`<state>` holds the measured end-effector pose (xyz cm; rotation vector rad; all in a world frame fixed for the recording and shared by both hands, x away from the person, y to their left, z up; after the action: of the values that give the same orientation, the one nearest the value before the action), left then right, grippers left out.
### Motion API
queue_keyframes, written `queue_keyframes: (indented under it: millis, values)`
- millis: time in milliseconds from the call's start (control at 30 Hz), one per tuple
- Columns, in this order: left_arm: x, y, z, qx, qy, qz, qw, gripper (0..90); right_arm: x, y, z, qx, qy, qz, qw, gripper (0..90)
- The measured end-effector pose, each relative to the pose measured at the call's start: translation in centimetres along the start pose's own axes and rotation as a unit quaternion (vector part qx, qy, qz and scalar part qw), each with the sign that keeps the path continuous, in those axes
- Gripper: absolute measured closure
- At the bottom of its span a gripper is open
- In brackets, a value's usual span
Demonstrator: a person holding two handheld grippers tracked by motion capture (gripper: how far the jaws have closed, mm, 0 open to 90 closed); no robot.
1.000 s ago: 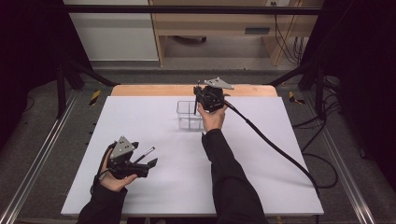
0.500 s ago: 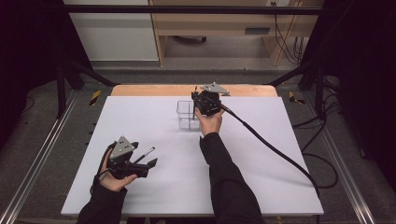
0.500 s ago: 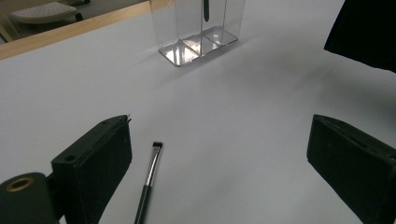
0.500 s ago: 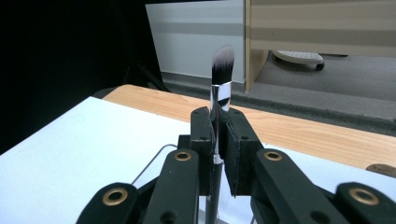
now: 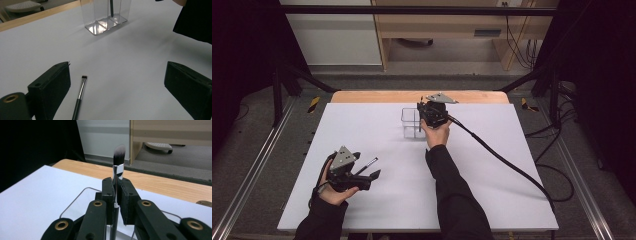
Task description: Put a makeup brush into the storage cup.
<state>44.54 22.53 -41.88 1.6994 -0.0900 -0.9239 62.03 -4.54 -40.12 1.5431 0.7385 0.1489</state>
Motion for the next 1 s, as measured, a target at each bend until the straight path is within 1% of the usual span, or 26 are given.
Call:
queue_keyframes:
  millis: [100, 233, 333, 500, 533, 567, 667, 733, 800, 933, 1000]
  values:
    - [0.0, 0.0, 0.0, 0.000, 0.000, 0.000, 1.0000, 6.0, 0.1, -0.3, 0.0, 0.002, 0.000, -0.008, 1.0000, 83.6]
    - [0.0, 0.0, -0.1, 0.000, 0.001, -0.001, 1.0000, 6.1, 0.1, -0.7, 0.0, 0.007, 0.002, -0.011, 0.9999, 83.4]
    - [0.0, 0.0, -0.1, 0.000, 0.001, -0.001, 1.0000, 6.1, 0.0, -1.0, 0.1, 0.004, 0.003, -0.019, 0.9998, 82.9]
    - [0.1, 0.0, 0.0, 0.000, 0.002, -0.002, 1.0000, 6.2, -0.6, -1.1, 0.2, 0.005, 0.007, -0.024, 0.9997, 76.4]
    - [0.1, 0.0, -0.1, 0.001, 0.002, -0.002, 1.0000, 6.2, -1.0, -1.1, 0.3, 0.002, 0.005, -0.026, 0.9996, 73.0]
    - [0.1, 0.0, -0.1, 0.000, 0.002, -0.002, 1.0000, 6.2, -1.0, -1.1, 0.3, 0.002, 0.005, -0.026, 0.9996, 73.0]
    - [0.0, -0.1, -0.2, -0.002, 0.003, -0.001, 1.0000, 6.2, -1.8, -1.0, 0.2, 0.004, 0.012, -0.021, 0.9997, 66.6]
    - [0.0, -0.1, -0.2, -0.003, 0.004, -0.001, 1.0000, 6.2, -2.5, -1.0, 0.1, 0.004, 0.020, -0.019, 0.9996, 59.5]
    - [0.0, -0.1, -0.3, -0.003, 0.004, -0.001, 1.0000, 6.2, -3.0, -0.9, 0.1, 0.001, 0.029, -0.016, 0.9995, 55.1]
    - [-0.1, -0.1, -0.3, -0.004, 0.005, -0.001, 1.0000, 6.2, -4.5, -0.9, -0.1, -0.009, 0.038, -0.008, 0.9992, 43.7]
    - [-0.1, -0.1, -0.3, -0.005, 0.006, 0.000, 1.0000, 6.2, -5.3, -0.9, -0.2, -0.008, 0.048, -0.006, 0.9988, 37.3]
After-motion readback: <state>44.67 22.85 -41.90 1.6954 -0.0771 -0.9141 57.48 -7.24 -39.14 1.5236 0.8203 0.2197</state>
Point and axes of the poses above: each handheld gripper's, and its own axes: x roughly forward along the jaws, y roughly out of its top, z roughly to its right, the point moved 1 cm from there along x, roughly forward along the jaws, and after that the axes turned 4 degrees about y, right-handed, at the moved point
